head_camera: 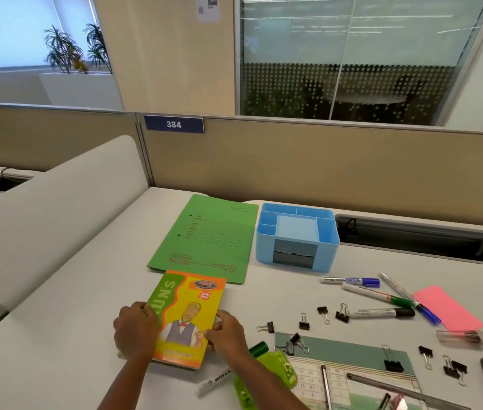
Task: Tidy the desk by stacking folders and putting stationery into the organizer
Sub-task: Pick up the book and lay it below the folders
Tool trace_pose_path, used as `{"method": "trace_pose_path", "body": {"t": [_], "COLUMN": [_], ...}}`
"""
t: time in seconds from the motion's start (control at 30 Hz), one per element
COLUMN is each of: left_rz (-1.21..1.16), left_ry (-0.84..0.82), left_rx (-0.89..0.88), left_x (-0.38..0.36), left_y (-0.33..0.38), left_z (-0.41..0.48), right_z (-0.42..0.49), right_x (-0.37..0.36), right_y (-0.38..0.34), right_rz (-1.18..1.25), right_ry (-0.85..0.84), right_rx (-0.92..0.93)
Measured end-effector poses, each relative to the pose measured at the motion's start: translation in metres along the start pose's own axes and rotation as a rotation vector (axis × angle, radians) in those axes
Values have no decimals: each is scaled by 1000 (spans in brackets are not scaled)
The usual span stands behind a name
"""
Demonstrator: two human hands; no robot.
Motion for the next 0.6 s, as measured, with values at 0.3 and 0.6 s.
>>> {"method": "trace_pose_path", "body": {"t": [0.3, 0.6], "left_rz": [79, 111], "left_ry": [-96, -84], "left_rx": [-9, -102], "left_x": [6, 2], "left_y": [-12, -16], "left_z": [10, 7], "right_z": [2, -4], "right_x": [-30, -43], "right_y": [0, 8], "right_rz": [-95, -233], "right_ry": [43, 138], "right_rx": [-42, 4]}}
Point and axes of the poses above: each hand's wrist, its own z-axis towards the middle knuckle, its own x-axis out of the back of the hand, y = z × x, the point moved 2 cm from there along z, towards the middle knuckle, and after that the axes turned 12 degrees about -z, right-handed, at the moved point
